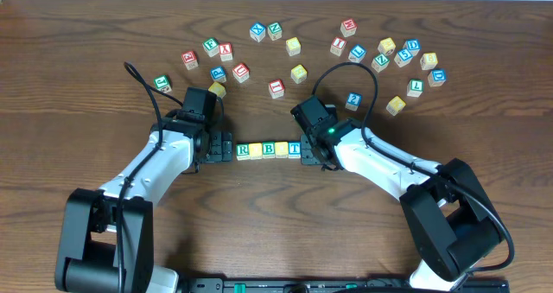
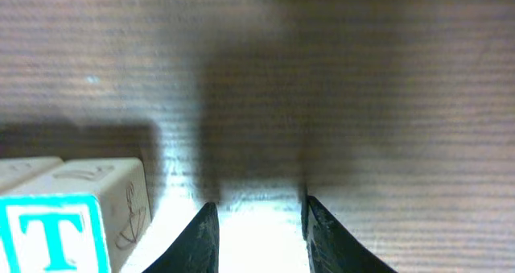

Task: Spell out ROBOT

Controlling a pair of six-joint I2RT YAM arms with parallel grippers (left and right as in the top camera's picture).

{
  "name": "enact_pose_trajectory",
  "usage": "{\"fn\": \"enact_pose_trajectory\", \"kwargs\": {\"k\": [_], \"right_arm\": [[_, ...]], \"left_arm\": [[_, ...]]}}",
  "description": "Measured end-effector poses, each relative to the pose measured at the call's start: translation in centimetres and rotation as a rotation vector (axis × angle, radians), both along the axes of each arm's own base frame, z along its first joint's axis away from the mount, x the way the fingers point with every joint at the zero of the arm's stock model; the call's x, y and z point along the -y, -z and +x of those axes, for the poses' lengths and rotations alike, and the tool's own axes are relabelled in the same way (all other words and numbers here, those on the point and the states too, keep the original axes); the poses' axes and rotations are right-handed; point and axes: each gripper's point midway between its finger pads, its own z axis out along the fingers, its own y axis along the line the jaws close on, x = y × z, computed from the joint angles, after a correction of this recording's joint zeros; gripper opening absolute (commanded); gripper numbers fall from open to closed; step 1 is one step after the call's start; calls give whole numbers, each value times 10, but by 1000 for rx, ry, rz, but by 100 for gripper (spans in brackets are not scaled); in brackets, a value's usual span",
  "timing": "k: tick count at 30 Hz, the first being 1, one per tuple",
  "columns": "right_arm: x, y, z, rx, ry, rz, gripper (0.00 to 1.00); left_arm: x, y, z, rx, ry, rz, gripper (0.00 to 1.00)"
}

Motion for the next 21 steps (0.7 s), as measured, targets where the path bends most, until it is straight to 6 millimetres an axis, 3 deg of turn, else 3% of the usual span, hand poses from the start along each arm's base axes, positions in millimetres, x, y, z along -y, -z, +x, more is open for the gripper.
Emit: {"fn": "enact_pose_trajectory", "kwargs": {"k": [21], "right_arm": [[-7, 5, -24, -91, -16, 17, 29]], "left_arm": [[0, 0, -1, -2, 0, 0, 99]]}}
